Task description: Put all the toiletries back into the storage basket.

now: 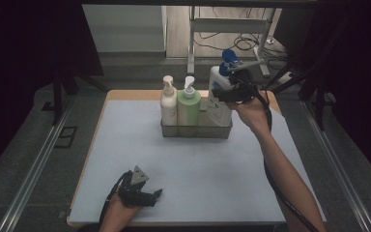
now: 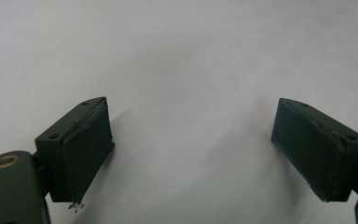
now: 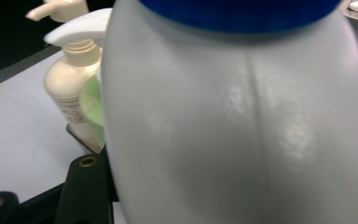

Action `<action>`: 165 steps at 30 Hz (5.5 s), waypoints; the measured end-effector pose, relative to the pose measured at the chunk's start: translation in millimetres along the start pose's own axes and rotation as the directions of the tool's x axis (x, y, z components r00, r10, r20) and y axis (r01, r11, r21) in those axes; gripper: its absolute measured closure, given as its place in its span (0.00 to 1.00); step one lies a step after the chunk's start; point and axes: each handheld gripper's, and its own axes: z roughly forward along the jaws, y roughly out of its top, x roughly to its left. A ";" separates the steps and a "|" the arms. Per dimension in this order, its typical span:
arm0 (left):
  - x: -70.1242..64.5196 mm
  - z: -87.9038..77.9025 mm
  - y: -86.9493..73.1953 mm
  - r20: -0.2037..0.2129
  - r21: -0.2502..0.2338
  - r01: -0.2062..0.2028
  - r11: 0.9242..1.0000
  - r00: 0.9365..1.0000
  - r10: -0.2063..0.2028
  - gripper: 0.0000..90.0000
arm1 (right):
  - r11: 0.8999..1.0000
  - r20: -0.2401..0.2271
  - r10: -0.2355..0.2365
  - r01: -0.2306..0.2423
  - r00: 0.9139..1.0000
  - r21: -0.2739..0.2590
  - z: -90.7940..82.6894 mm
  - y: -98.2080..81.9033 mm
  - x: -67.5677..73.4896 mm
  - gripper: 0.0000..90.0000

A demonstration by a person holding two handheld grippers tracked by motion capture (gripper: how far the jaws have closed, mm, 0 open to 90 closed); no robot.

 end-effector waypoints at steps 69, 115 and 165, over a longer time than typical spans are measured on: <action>-0.1 -0.1 0.0 0.000 0.003 0.000 1.000 1.000 0.000 0.13 | 0.996 0.008 0.036 -0.037 0.999 0.078 80.9 -52.8 -9.9 0.45; -0.6 0.1 -0.1 0.000 0.001 0.001 1.000 1.000 -0.001 0.13 | 1.000 -0.035 0.023 -0.023 0.999 0.016 43.2 -77.0 -16.0 0.34; -0.3 0.0 0.0 -0.001 0.004 -0.001 1.000 1.000 0.001 0.13 | 0.989 0.028 0.129 -0.130 0.991 0.066 55.9 -98.7 -54.6 1.00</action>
